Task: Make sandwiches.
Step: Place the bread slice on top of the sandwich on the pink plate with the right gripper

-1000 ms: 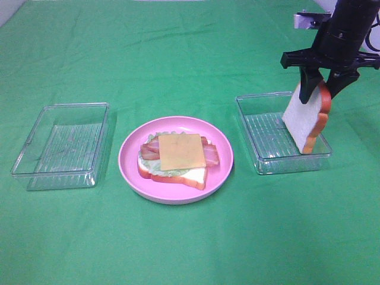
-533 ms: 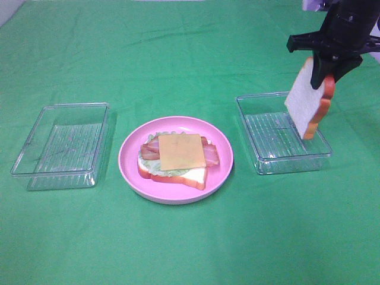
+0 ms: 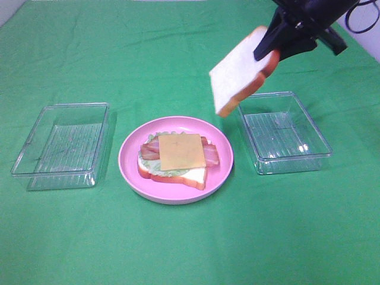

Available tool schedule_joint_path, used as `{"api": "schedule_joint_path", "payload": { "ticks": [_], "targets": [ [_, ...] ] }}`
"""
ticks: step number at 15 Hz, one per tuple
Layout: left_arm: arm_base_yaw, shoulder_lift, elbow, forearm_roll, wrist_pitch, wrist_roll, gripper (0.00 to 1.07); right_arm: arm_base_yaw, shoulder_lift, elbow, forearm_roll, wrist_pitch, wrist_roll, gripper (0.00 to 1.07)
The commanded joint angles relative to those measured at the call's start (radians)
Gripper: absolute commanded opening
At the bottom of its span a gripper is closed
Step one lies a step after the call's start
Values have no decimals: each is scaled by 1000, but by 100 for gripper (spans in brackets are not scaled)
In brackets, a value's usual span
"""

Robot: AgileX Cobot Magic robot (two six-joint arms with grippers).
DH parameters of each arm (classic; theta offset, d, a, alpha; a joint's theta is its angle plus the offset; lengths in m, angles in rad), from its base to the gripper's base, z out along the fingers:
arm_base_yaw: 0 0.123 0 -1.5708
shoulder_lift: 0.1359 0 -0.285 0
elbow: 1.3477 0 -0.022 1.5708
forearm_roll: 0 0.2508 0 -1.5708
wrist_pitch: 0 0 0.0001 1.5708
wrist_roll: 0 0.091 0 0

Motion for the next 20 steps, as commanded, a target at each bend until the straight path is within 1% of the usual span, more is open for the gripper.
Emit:
{"api": "schedule_joint_path", "payload": {
  "ticks": [1,2,3,5,6,9,12,16,17,18,19,20],
  "targets": [
    [-5,-18,1,3,-10,1,64,67,-3,134,163,-144,-78,0],
    [-5,-18,1,3,-10,1,64,128,-3,227,218,-254,-78,0],
    [-5,-18,1,3,-10,1,64,128,-3,227,218,-254,-78,0],
    [-5,-18,1,3,-10,1,64,201,9,328,285,-388,-96,0],
    [-5,-18,1,3,-10,1,64,239,30,370,356,-451,-134,0],
    [-5,-18,1,3,-10,1,64,262,89,377,493,-490,-203,0],
    [-5,-18,1,3,-10,1,64,262,127,377,498,-487,-203,0],
    [-5,-18,1,3,-10,1,64,262,133,377,483,-480,-197,0],
    [-5,-18,1,3,-10,1,64,262,133,377,462,-477,-197,9],
    [-5,-18,1,3,-10,1,64,262,133,377,434,-475,-196,35],
    [-5,-18,1,3,-10,1,64,262,133,377,406,-475,-196,58],
    [-5,-18,1,3,-10,1,64,262,133,377,406,-475,-196,58]
  ]
}}
